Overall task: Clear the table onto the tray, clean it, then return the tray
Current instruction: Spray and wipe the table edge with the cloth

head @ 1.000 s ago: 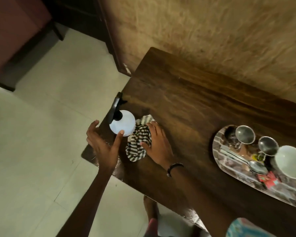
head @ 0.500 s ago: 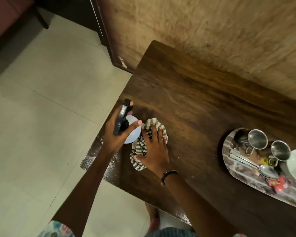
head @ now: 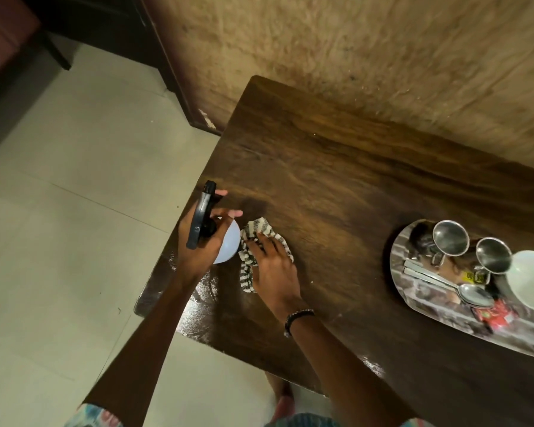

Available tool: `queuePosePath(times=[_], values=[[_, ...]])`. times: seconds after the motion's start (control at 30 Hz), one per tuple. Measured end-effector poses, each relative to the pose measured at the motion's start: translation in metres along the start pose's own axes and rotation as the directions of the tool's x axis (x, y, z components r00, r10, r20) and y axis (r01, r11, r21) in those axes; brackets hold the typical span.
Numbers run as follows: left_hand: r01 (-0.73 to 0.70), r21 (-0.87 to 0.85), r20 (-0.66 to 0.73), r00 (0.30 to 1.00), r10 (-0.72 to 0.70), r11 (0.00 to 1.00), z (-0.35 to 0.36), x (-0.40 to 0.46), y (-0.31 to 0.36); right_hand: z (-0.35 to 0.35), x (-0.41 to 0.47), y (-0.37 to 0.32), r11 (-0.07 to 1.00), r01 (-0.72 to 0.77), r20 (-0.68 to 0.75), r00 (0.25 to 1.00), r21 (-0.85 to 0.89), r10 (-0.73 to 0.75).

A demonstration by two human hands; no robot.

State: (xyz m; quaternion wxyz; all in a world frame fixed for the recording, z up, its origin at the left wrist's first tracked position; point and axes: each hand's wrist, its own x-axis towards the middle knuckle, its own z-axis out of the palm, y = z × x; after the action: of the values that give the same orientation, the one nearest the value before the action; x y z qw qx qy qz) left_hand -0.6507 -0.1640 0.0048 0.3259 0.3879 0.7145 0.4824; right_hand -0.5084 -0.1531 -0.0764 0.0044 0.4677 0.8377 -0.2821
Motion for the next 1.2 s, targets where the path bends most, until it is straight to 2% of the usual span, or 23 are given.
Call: queuePosePath(times=[0.1,0.17,0.23,0.33,0.4,0.57,0.7,0.97,1.1,1.2], values=[[0.019,0.049,-0.035,0.999,-0.017,0.999,0.014,-0.015,0.006,-0.012,-0.007,0.014,1.000,0.005,-0.045,0.999,0.017,-0.004],[0.107,0.053,-0.012,0.994,-0.106,0.993,0.023,-0.027,0.011,-0.022,-0.014,0.025,0.999,-0.018,-0.094,0.995,0.050,0.022],[0.135,0.062,0.032,0.990,-0.137,0.989,0.038,-0.035,0.014,-0.036,-0.025,0.039,0.995,-0.045,-0.136,0.989,0.086,0.057],[0.070,0.099,0.008,0.997,-0.071,0.993,0.062,-0.043,0.024,-0.057,-0.045,0.060,0.992,-0.037,-0.197,0.979,0.117,0.060],[0.013,0.113,0.043,0.999,-0.018,0.993,0.085,-0.053,0.036,-0.074,-0.064,0.079,0.991,-0.035,-0.225,0.972,0.128,0.063],[0.100,0.130,-0.045,0.995,-0.095,0.986,0.161,-0.096,0.072,-0.119,-0.131,0.138,0.988,-0.058,-0.333,0.937,0.142,0.103],[0.087,0.065,0.075,0.993,-0.092,0.994,0.234,-0.142,0.113,-0.160,-0.201,0.204,0.987,-0.068,-0.377,0.919,0.146,0.119],[0.150,0.013,0.178,0.972,-0.150,0.989,0.402,-0.234,0.171,-0.235,-0.330,0.345,0.983,-0.137,-0.455,0.872,0.123,0.178],[0.063,-0.025,0.273,0.960,-0.054,0.998,0.476,-0.267,0.200,-0.262,-0.372,0.409,0.976,-0.196,-0.465,0.857,0.100,0.220],[0.011,-0.130,0.357,0.933,0.036,0.991,0.529,-0.283,0.219,-0.279,-0.394,0.452,0.965,-0.236,-0.485,0.835,0.111,0.260]])
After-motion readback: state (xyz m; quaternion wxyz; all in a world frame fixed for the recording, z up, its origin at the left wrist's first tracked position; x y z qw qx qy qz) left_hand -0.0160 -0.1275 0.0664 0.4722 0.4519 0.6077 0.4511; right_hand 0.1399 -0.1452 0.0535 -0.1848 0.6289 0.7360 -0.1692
